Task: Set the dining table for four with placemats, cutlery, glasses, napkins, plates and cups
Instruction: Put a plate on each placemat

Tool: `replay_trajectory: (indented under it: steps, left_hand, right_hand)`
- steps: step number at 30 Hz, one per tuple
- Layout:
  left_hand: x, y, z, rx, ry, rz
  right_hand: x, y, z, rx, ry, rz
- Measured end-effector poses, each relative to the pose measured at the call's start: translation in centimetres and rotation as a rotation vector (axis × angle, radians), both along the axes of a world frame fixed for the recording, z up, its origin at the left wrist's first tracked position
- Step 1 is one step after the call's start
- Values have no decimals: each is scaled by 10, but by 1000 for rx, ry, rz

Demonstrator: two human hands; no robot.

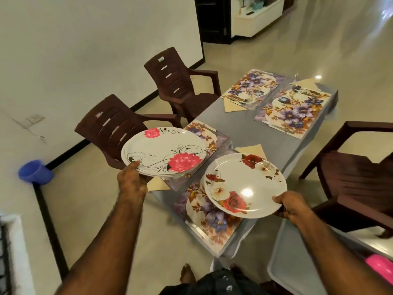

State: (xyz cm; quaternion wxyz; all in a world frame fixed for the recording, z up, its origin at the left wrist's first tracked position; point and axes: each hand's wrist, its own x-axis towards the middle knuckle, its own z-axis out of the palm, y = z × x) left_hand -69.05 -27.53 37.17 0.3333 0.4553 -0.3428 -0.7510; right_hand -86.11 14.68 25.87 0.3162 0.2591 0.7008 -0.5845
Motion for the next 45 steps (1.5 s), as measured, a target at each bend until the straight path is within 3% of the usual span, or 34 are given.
replay_trajectory:
  steps: [9,14,23,33,38,41,45]
  left_hand:
    - [-19,1,2,49,17,-15]
    - [-20,-7,6,43,10,-18]
    - [-14,-21,8,41,31,7]
    - [-25,-23,-1,54,18,-44]
    - [-30,-20,-2,46,18,-59]
    - [-32,-19,-1,40,13,-67]
    - [-36,-17,2,40,18,-77]
  right_hand:
    - [56,-59,-50,-17,-9,71]
    - [73,-79,-92,-62,-160,43]
    - [45,-80,-111,272,-58,156]
    - [39,-67,-130,288,-86,115]
    - [38,-75,-111,587,23,408]
    - [39,-79,-108,661,89,445]
    - [41,-77,-118,658,30,384]
